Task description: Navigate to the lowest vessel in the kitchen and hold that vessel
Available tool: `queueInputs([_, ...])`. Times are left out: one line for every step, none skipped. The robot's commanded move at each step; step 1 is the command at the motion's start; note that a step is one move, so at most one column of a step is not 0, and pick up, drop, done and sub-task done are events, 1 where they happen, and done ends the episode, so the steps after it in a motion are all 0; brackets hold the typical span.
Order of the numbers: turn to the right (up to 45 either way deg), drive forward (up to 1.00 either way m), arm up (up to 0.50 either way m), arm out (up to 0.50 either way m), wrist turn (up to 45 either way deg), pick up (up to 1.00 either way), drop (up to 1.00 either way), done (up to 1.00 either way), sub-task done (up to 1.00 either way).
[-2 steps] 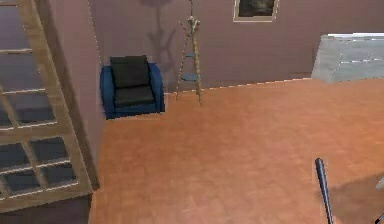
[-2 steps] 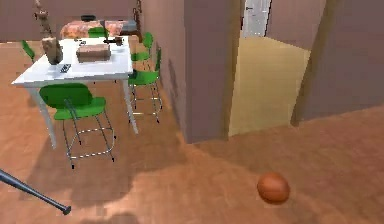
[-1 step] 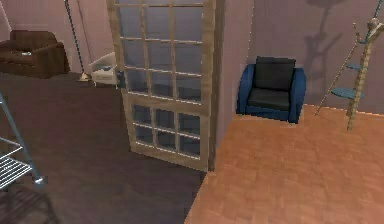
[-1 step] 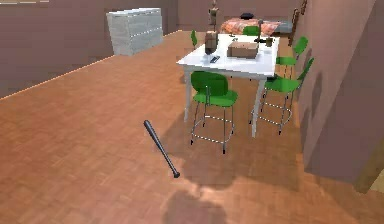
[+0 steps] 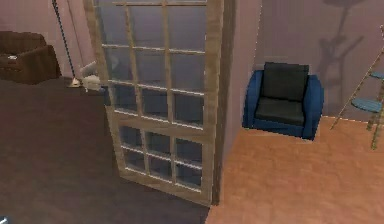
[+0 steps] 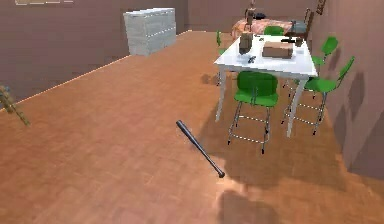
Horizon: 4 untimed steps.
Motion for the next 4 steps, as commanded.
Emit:
queueInputs([-45.0, 0.0, 0.0, 0.0, 0.0, 0.0, 0.0, 0.0, 0.0])
queueInputs([-12.0, 0.0, 0.0, 0.0, 0.0, 0.0, 0.0, 0.0, 0.0])
queueInputs([0.0, 1.0, 0.0, 0.0, 0.0, 0.0, 0.0, 0.0, 0.0])
queueInputs([-45.0, 0.0, 0.0, 0.0, 0.0, 0.0, 0.0, 0.0, 0.0])
